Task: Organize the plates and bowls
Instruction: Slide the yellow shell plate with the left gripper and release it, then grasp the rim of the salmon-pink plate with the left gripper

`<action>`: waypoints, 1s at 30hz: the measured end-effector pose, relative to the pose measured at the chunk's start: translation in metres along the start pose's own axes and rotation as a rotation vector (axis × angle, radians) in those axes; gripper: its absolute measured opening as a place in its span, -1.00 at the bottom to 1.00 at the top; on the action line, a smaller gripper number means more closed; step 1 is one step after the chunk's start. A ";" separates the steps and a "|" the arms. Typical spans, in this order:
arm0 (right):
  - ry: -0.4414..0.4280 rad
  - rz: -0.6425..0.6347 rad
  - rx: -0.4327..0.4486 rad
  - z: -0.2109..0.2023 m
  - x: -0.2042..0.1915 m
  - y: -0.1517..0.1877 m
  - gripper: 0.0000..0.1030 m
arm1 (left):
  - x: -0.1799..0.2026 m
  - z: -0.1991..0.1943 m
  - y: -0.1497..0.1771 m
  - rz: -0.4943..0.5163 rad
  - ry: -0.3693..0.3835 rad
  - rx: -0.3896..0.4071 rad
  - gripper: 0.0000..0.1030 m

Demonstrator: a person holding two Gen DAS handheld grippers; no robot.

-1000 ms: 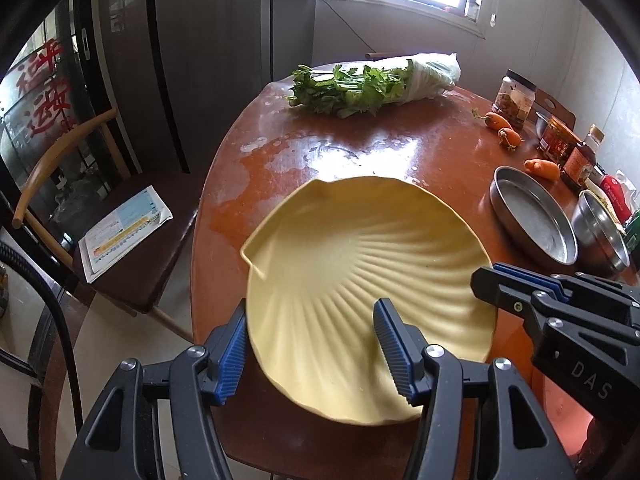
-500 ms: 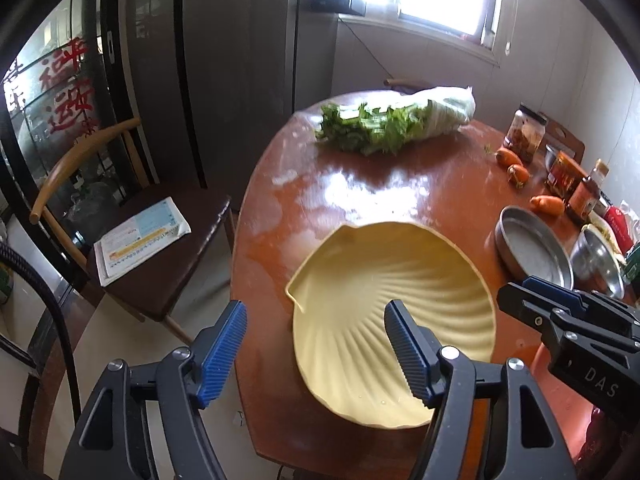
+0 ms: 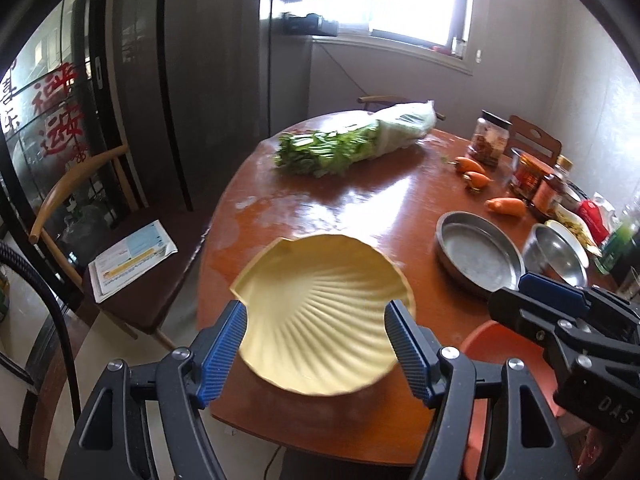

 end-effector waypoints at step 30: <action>0.023 0.177 -0.064 -0.071 0.080 0.124 -0.05 | 0.082 0.010 0.066 0.103 0.101 -0.084 0.38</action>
Point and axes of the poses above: each gripper's, at about its wrist camera, not at the fingertips, and z roughly the way its jaws point, x to its right, y to its underside, the point moved 3 cm from there along z, roughly the way its jaws point, and after that the axes turned 7 degrees about y, right-handed, at the moved point
